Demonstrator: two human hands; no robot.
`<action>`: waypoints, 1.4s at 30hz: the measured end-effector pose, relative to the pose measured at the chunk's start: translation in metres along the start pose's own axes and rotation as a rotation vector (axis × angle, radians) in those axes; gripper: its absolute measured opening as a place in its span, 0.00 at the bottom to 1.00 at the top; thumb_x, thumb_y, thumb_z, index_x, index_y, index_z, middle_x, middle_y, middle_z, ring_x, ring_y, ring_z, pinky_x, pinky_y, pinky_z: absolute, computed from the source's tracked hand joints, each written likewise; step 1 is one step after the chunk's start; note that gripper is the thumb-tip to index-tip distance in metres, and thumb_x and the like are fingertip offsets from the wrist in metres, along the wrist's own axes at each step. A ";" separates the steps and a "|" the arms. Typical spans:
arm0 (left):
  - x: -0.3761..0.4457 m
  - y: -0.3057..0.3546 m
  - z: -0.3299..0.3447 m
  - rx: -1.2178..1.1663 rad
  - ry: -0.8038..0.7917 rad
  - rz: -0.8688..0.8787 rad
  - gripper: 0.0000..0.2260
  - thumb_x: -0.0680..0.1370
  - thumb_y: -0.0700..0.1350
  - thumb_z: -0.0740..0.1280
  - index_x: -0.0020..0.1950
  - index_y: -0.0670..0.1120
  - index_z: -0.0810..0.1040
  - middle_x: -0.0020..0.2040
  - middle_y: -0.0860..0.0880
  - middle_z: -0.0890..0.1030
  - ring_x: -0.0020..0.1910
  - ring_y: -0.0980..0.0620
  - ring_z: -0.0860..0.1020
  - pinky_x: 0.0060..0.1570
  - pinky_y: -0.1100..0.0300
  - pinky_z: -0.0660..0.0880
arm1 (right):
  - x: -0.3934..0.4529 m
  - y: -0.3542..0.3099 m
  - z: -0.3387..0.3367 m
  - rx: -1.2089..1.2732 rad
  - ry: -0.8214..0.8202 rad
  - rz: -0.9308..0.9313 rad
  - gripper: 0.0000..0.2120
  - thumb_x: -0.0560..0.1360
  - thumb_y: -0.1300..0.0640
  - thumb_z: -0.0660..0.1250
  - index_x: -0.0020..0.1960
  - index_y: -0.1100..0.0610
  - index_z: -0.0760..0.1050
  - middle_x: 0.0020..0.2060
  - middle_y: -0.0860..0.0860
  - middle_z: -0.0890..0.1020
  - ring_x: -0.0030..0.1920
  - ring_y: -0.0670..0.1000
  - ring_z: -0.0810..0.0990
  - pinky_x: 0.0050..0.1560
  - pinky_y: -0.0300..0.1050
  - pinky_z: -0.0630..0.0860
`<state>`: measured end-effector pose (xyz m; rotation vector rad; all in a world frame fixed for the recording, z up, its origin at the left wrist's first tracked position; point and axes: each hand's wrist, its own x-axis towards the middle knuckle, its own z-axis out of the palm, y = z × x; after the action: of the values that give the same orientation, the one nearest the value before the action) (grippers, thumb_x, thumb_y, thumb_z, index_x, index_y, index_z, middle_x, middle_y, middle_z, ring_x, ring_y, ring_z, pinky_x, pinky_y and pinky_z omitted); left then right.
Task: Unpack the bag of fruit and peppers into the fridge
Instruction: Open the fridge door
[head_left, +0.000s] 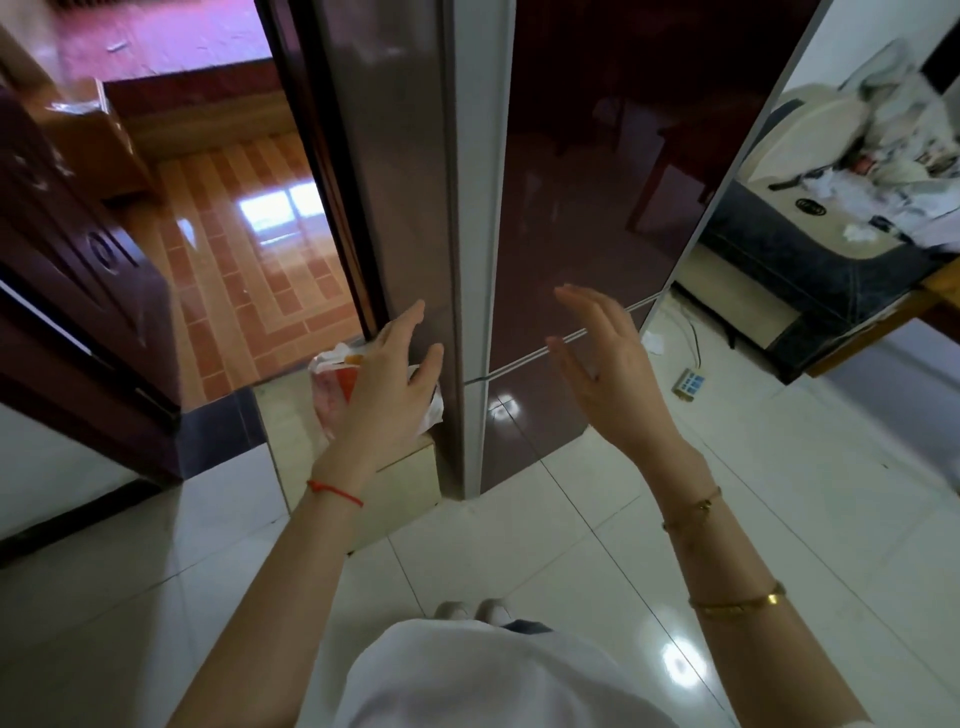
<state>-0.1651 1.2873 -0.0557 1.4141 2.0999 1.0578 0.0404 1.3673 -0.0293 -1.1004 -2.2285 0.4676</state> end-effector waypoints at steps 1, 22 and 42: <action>0.010 0.000 0.004 -0.016 0.002 -0.003 0.24 0.83 0.48 0.61 0.79 0.51 0.60 0.77 0.51 0.65 0.76 0.49 0.65 0.74 0.51 0.66 | 0.012 0.000 0.000 -0.018 0.022 -0.046 0.22 0.80 0.54 0.63 0.72 0.57 0.67 0.70 0.52 0.70 0.73 0.52 0.66 0.73 0.51 0.65; 0.138 0.014 0.047 -0.019 -0.049 -0.049 0.30 0.83 0.54 0.59 0.80 0.42 0.55 0.77 0.40 0.64 0.76 0.40 0.65 0.73 0.47 0.63 | 0.186 -0.028 0.022 -0.389 0.228 -0.492 0.30 0.80 0.57 0.61 0.78 0.58 0.55 0.79 0.55 0.55 0.79 0.57 0.50 0.78 0.55 0.53; 0.080 0.024 0.055 0.075 -0.038 0.307 0.09 0.83 0.49 0.58 0.59 0.47 0.74 0.46 0.50 0.80 0.40 0.58 0.79 0.44 0.63 0.76 | 0.123 -0.003 0.009 -0.326 0.550 -0.419 0.33 0.77 0.52 0.69 0.75 0.60 0.57 0.75 0.59 0.60 0.78 0.57 0.53 0.76 0.61 0.58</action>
<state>-0.1458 1.3846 -0.0653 1.8221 1.9558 1.0613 -0.0256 1.4637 0.0101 -0.7542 -1.9835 -0.3496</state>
